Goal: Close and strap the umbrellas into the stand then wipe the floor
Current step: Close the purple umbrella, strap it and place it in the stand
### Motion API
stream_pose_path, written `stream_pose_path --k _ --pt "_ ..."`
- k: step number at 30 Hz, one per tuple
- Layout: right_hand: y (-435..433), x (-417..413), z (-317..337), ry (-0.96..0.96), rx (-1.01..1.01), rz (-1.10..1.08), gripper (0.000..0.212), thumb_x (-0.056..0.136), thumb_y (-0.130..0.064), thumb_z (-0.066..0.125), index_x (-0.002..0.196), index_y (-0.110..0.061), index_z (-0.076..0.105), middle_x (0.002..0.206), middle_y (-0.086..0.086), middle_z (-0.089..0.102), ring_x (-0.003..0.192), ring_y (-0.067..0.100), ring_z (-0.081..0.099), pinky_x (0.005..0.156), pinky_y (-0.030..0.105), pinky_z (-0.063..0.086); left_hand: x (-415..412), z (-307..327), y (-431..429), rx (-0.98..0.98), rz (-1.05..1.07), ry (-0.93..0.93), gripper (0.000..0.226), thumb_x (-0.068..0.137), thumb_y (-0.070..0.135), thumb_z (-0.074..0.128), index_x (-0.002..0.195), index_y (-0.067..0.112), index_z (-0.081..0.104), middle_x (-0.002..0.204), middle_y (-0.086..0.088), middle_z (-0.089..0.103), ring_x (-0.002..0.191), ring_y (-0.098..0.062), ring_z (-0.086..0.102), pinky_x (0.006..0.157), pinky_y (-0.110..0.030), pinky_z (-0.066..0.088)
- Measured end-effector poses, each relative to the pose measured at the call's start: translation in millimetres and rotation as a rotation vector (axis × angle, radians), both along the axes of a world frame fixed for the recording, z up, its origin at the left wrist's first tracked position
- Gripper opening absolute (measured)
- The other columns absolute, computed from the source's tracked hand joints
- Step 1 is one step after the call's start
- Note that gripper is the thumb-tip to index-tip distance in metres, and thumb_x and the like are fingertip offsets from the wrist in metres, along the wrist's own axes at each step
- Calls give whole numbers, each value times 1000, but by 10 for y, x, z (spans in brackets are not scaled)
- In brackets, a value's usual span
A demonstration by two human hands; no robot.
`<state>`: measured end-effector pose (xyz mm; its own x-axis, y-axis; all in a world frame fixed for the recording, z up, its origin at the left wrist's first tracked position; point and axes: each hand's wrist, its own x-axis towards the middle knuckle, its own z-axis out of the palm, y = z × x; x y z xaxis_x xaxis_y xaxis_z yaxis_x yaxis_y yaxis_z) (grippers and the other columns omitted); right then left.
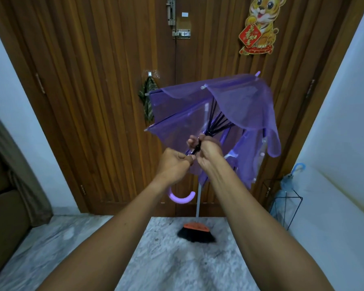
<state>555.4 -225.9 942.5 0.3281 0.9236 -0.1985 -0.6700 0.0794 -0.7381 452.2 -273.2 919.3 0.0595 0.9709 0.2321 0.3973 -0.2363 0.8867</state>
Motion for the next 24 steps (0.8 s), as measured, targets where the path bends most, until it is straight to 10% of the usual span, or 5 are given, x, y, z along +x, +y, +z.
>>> stream_pose_path --k 4,11,16,24 --pt "-43 75 43 31 11 90 29 102 4 31 78 -8 42 62 10 47 39 19 46 61 34 50 -40 87 13 75 8 121 45 88 27 70 57 -4 64 51 -21 49 47 -13 35 45 -26 29" --pt "45 148 106 94 17 79 32 98 -28 49 70 -20 37 49 -5 26 29 6 22 28 15 17 -4 77 -75 127 31 203 57 87 25 70 44 6 40 47 -3 25 46 -14 20 41 -24 19" --pt "94 134 174 -111 -85 -4 56 97 -65 42 69 -16 38 52 -1 29 35 13 30 38 19 35 6 94 -152 163 24 189 55 89 22 68 42 10 43 33 4 26 36 -11 28 39 -20 20" --pt "86 52 91 -279 -43 -93 52 105 -41 44 64 -11 42 35 -3 43 27 12 48 52 36 47 -54 135 -92 238 20 243 56 88 24 67 42 7 39 42 0 27 40 -14 23 43 -27 21"
